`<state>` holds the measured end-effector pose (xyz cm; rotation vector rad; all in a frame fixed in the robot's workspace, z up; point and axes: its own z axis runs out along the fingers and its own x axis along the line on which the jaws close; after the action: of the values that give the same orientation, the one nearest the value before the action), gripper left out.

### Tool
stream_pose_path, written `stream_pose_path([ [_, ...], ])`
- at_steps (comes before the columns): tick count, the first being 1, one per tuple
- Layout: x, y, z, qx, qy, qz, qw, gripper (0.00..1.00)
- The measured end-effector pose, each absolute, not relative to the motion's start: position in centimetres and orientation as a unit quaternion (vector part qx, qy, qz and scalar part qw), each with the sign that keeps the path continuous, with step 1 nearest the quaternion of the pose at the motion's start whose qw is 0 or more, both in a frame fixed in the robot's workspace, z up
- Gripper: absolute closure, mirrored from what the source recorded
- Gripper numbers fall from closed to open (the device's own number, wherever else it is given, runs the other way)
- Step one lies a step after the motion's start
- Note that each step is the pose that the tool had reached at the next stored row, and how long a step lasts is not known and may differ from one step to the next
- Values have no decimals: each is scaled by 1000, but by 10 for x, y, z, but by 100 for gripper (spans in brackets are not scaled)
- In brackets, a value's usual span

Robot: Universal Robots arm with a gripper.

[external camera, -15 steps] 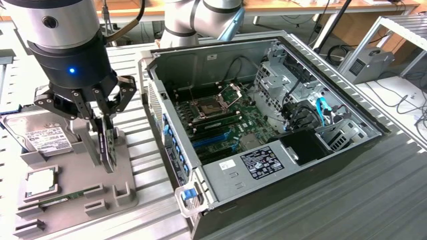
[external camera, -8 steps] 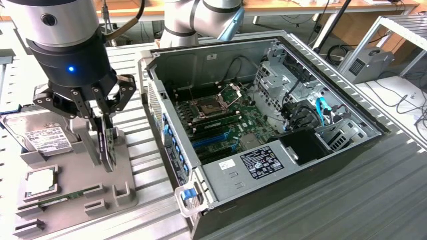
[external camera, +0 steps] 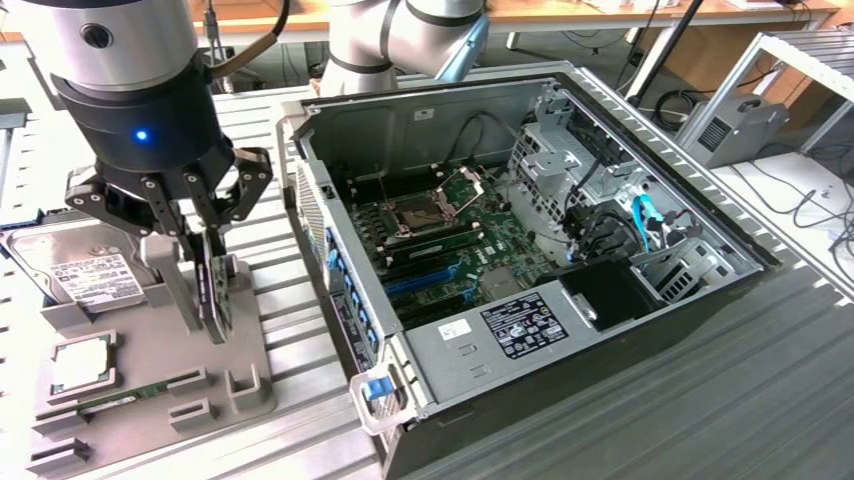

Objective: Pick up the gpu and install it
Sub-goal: 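Pick up the gpu and move the gpu toward the slot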

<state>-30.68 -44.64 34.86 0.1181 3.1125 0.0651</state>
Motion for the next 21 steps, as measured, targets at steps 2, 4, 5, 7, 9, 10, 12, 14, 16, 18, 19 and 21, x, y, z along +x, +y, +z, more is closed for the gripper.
stream_pose_path([
  [2, -307, -446, 349, 38, 999, 21, 13, 73],
  [4, -307, -446, 350, 38, 999, 21, 13, 73],
  [5, -307, -446, 351, 38, 999, 21, 13, 73],
  [7, -307, -446, 351, 38, 999, 21, 13, 73],
  [9, -307, -446, 352, 38, 999, 21, 13, 73],
  [10, -307, -446, 353, 38, 999, 21, 13, 73],
  [12, -307, -446, 354, 38, 999, 21, 13, 73],
  [14, -307, -446, 354, 38, 999, 21, 13, 73],
  [16, -307, -446, 355, 38, 999, 21, 13, 73],
  [18, -307, -446, 356, 38, 999, 21, 13, 73],
  [19, -307, -446, 357, 38, 999, 21, 13, 73],
  [21, -307, -446, 358, 38, 999, 21, 13, 73],
])
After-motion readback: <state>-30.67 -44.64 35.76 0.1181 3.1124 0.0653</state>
